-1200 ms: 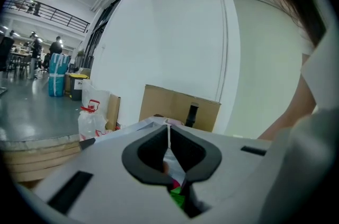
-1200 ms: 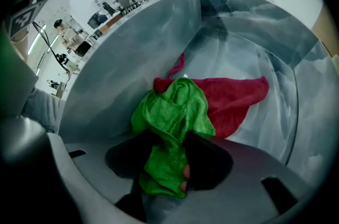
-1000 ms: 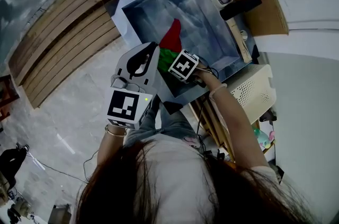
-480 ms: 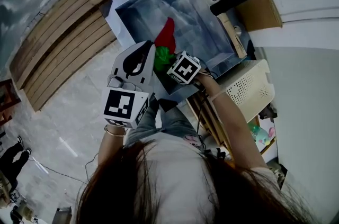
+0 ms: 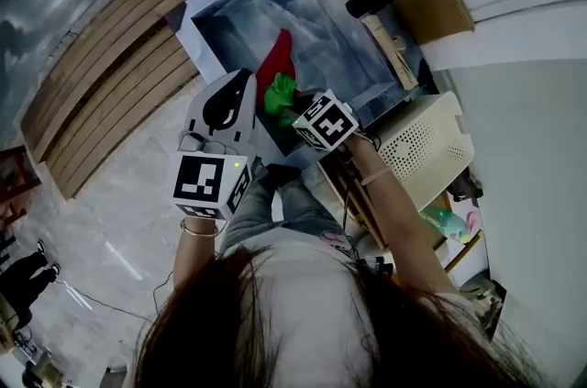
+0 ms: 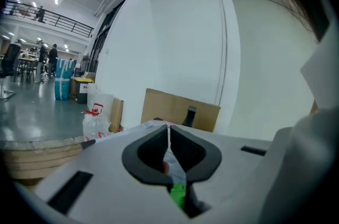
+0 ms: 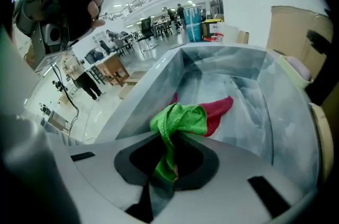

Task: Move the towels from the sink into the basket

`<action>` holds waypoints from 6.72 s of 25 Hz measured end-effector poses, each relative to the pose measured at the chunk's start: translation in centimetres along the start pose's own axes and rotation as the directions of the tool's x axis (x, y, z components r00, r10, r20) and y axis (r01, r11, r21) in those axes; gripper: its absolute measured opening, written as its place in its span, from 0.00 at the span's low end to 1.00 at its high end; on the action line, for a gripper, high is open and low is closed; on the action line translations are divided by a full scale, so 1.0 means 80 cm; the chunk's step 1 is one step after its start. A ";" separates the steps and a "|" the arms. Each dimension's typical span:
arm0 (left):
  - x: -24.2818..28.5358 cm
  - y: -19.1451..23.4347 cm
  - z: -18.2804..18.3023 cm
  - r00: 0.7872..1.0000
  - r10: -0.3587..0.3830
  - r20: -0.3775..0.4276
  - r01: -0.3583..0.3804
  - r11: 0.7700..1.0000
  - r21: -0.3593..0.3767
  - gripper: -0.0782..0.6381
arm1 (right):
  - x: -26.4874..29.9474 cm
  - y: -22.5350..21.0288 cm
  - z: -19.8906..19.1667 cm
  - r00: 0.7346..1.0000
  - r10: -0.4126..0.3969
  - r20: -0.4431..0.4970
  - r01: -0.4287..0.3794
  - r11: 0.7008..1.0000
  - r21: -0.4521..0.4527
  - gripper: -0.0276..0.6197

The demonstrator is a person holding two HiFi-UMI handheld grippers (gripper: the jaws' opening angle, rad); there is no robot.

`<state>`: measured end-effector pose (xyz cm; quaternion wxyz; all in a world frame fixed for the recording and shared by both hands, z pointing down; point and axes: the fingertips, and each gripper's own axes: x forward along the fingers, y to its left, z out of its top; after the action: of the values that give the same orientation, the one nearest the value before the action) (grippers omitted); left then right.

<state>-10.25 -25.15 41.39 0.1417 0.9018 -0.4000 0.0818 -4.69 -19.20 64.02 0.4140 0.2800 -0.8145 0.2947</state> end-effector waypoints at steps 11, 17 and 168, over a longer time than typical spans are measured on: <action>-0.018 -0.023 0.010 1.000 0.016 0.014 -0.016 1.000 0.018 0.14 | -0.058 0.005 0.016 0.980 -0.074 0.186 0.057 0.994 0.096 0.15; -0.027 -0.044 0.020 1.000 0.011 0.028 -0.012 0.999 0.032 0.14 | -0.099 0.008 0.027 0.950 -0.120 0.288 0.080 0.986 0.147 0.15; 0.013 -0.271 0.059 0.961 -0.273 0.038 0.262 0.946 0.191 0.14 | -0.341 -0.065 -0.143 0.614 -0.699 0.367 0.446 0.690 0.570 0.09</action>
<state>6.76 -13.49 33.06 0.0546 0.9591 -0.2689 0.0696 18.45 -8.71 47.95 0.1592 0.6873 -0.6751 0.2158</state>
